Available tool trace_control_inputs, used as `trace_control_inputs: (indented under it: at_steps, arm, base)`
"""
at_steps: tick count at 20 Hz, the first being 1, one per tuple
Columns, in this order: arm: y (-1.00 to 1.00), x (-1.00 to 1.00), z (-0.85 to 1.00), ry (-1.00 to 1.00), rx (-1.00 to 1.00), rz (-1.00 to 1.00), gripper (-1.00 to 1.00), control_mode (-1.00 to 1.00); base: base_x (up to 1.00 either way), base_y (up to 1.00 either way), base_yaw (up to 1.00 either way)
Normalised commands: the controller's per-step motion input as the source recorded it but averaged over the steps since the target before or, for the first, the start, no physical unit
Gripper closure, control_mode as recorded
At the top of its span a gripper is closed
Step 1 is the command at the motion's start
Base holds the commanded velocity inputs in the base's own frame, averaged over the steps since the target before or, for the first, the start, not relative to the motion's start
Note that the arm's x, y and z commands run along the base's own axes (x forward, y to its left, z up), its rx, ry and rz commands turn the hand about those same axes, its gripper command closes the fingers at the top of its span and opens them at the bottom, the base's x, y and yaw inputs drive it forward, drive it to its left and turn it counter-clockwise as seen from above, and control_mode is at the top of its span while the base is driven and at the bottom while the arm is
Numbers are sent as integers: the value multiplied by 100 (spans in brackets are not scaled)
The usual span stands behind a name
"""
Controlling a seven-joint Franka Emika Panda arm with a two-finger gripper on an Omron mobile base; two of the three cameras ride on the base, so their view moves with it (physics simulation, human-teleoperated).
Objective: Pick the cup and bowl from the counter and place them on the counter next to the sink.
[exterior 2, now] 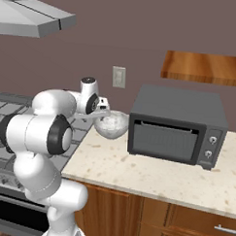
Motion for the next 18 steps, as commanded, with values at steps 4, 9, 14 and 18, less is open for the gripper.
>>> trace_control_inputs:
  at_steps: [4,9,14,18]
  arm:
    - [6,0,-21,1,0,0,-100,-100]
    - [-1,24,-13,0,0,0,-100,-100]
    - [-2,39,-5,0,0,0,-100,-100]
    - [0,20,-23,0,0,0,-100,-100]
  base:
    - [0,0,0]
    - [0,0,0]
    - [0,0,0]
    - [0,0,0]
